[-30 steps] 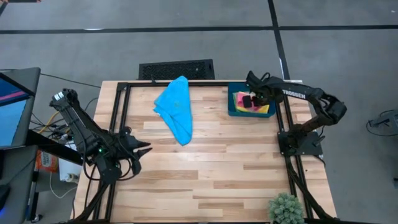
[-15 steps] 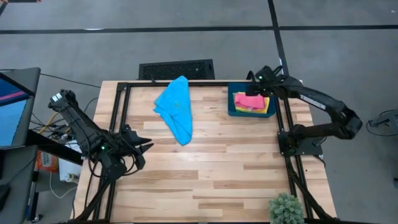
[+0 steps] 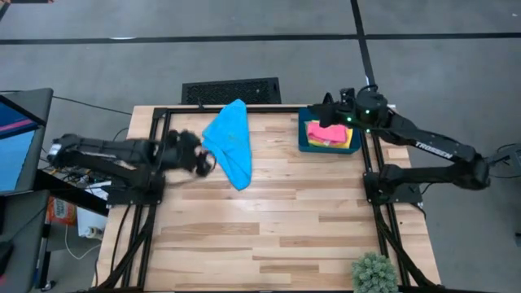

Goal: Fold microfiber towels
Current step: Fold the light blue microfiber towel

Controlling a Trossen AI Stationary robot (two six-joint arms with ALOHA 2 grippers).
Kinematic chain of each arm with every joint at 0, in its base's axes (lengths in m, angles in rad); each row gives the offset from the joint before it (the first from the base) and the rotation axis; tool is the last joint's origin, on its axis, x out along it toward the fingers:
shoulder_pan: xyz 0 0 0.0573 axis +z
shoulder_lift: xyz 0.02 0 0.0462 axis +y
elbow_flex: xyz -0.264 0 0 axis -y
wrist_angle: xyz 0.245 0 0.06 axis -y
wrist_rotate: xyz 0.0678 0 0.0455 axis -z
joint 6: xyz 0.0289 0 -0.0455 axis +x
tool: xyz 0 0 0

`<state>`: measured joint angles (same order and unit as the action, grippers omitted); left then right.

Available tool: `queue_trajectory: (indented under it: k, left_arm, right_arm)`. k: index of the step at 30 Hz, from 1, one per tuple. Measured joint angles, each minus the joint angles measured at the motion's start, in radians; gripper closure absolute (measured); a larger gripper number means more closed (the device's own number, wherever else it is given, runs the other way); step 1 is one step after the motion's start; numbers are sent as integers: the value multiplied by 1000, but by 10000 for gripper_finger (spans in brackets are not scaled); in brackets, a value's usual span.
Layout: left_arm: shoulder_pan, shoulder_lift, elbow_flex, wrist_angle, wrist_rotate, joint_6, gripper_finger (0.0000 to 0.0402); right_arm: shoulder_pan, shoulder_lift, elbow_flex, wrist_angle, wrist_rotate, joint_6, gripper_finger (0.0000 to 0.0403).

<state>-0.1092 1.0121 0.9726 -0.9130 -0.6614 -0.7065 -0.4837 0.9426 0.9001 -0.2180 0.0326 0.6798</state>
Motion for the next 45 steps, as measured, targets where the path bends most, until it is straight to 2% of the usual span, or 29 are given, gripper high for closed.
queue_trajectory:
  k: [2,6,8,12,16,20,27,31,39,42,45]
  left_arm:
    - [132,-2,0,31,48,16,216]
    - [393,7,-45,181,242,123,216]
    - [507,13,-90,258,306,163,216]
    - [691,21,-198,372,368,175,216]
    - [800,50,-333,598,483,173,216]
    - [854,152,-407,772,491,148,216]
    - [875,401,-412,844,493,73,216]
    - [875,494,-412,888,508,18,216]
    - [875,543,-408,980,543,-36,225]
    - [875,533,-411,983,553,-75,256]
    - [874,512,-413,976,560,-111,306]
  right_arm:
    - [37,24,0,38,2,-6,149]
    - [95,90,0,68,2,-7,149]
    - [116,122,0,77,2,-7,149]
    - [146,182,0,109,1,-7,149]
    - [157,222,0,147,-1,-6,149]
    - [156,250,0,184,-1,-6,149]
    - [143,275,0,214,-2,-6,149]
    - [139,274,0,213,-2,-6,149]
    - [136,271,0,212,-9,-7,149]
    - [136,271,0,212,-9,-9,149]
    - [137,271,0,211,-11,-30,149]
